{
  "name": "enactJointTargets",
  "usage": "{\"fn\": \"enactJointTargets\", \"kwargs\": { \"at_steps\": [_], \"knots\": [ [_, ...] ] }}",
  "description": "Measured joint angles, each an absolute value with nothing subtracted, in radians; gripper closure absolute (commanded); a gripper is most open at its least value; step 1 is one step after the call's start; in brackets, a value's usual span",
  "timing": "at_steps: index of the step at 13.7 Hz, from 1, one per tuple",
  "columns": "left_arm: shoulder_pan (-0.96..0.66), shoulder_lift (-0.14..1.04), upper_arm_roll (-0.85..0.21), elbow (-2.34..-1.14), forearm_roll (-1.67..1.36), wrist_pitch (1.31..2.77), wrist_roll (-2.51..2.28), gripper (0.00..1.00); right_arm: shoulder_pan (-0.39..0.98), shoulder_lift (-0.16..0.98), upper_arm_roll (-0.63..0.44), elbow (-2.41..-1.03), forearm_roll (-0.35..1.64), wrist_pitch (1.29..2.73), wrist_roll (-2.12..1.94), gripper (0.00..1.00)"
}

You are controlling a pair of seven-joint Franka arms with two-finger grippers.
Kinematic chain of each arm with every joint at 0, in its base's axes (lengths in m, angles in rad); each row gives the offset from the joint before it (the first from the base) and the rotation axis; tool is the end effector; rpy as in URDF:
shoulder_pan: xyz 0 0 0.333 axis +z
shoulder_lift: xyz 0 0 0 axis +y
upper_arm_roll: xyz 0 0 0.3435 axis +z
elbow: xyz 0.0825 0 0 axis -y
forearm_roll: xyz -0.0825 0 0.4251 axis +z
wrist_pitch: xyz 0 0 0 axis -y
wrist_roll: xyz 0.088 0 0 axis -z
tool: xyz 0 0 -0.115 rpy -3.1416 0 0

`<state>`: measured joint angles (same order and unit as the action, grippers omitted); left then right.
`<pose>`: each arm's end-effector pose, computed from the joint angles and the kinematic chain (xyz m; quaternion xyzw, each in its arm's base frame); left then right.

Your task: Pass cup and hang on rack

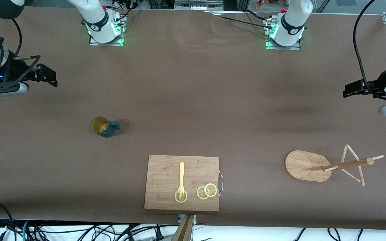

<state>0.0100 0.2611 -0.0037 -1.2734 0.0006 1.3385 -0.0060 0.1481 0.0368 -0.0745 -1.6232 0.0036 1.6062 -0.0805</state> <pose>0.6541 0.0045 0.6115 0.9952 0.0062 -0.0978 0.0002 0.6058 0.0458 0.5980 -0.9967 -0.0768 0.0268 0.0005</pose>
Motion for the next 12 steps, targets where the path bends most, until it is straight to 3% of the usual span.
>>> {"fn": "enactJointTargets", "kwargs": {
  "at_steps": [12],
  "knots": [
    [-0.006,0.262,-0.004,-1.273,0.001,1.338,-0.015,0.0,0.148,0.037,-0.075,-1.623,0.011,1.624,-0.077,0.0]
  ]
}}
